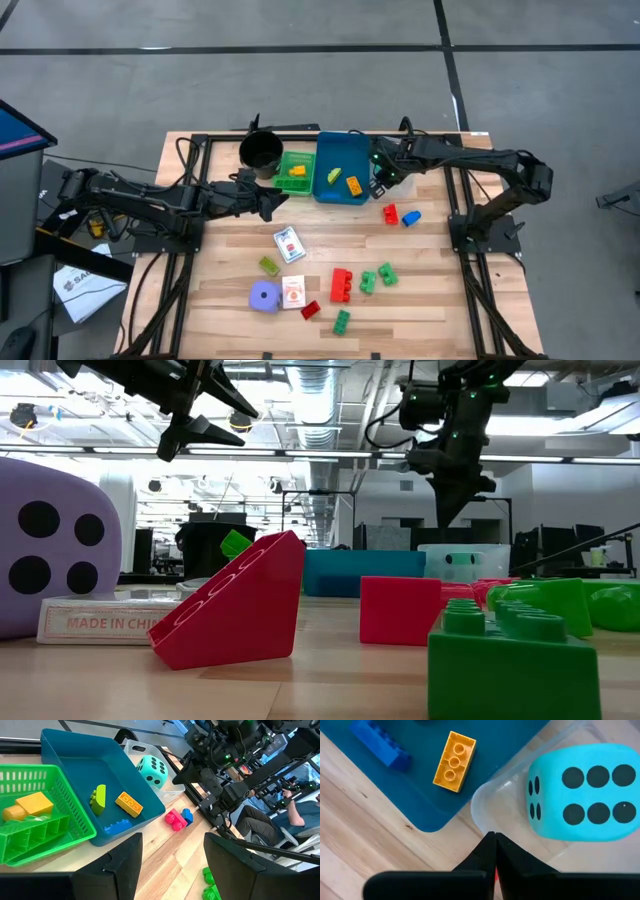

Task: Pick & Place Toys
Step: Adjust the light blue dice in the transparent bin, then put the purple dice into the white transparent bin

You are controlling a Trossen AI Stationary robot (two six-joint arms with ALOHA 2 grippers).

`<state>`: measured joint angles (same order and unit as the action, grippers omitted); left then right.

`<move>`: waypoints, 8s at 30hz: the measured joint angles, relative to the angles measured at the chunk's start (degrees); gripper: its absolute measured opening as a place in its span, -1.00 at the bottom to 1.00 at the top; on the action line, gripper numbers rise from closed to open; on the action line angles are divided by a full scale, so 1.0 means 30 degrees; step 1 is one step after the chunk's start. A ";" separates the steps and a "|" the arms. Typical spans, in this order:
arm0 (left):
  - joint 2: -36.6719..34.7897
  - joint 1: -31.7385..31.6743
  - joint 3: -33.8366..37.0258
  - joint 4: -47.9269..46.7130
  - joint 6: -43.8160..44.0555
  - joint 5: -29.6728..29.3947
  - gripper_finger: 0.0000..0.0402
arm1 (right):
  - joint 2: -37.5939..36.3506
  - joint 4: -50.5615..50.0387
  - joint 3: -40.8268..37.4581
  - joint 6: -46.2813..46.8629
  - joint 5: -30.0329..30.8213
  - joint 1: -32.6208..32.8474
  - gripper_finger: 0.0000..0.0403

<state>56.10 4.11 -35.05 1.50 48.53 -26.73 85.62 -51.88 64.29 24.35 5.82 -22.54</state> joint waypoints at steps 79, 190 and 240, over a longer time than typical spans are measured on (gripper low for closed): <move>0.0000 -0.0001 0.0000 0.0080 0.0495 -0.0237 0.02 | 0.4029 -0.1201 0.1158 -0.6756 0.1864 -0.0807 -1.00; -0.6087 0.2938 -0.0007 -0.7249 -0.5530 1.5714 0.02 | 0.5635 2.5619 0.4151 1.1642 -0.1938 1.2362 0.41; -0.0699 0.4884 0.0007 -0.4422 -0.2644 1.4256 0.93 | 0.6324 2.5012 0.4306 1.3395 -0.2361 1.1912 0.41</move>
<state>54.00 18.77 -35.03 -11.77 40.60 16.04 104.60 23.16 77.21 64.53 -1.26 13.20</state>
